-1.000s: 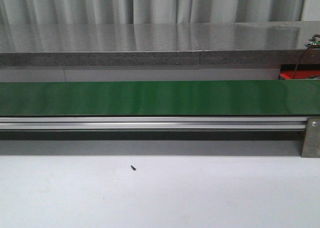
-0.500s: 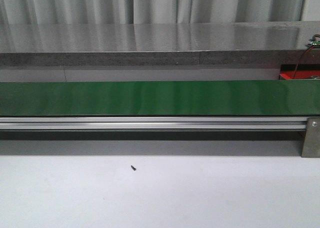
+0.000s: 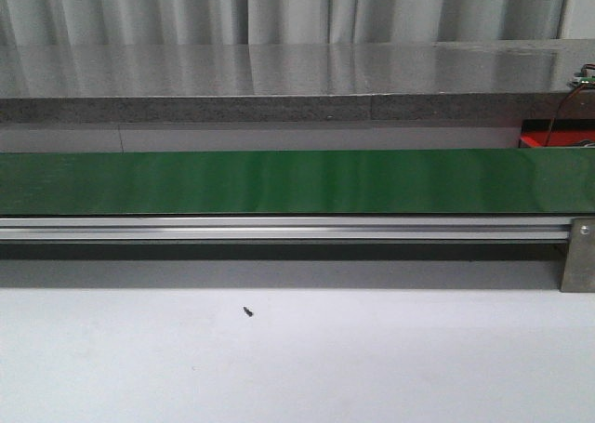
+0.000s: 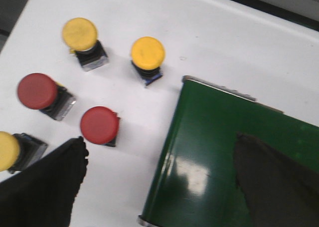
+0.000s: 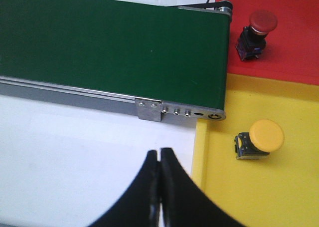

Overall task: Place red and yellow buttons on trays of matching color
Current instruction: 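Carry the red button onto the belt start and open the left gripper, then move the left gripper down onto another red button and close it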

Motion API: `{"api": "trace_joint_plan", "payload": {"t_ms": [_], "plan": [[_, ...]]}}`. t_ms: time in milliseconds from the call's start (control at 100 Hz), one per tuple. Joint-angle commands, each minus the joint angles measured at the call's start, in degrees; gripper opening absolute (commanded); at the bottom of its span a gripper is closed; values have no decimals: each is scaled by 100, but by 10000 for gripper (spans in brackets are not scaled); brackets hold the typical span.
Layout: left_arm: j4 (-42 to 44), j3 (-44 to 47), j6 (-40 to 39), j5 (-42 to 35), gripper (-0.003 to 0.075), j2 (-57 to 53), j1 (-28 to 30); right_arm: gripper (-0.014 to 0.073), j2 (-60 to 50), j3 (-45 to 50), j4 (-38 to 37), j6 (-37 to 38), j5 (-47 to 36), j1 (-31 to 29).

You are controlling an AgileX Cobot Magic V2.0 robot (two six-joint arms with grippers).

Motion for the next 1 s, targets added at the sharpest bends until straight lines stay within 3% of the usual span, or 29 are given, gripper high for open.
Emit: {"api": "trace_joint_plan", "payload": {"t_ms": [0, 470, 990], "plan": [[108, -145, -50, -285, 589, -159, 155, -69, -8, -134, 9, -24, -312, -7], [392, -145, -50, -520, 589, 696, 251, -69, -8, -134, 9, -24, -312, -7], [309, -156, -50, -1274, 589, 1420, 240, -69, -8, -134, 9, -24, -318, -7]]}}
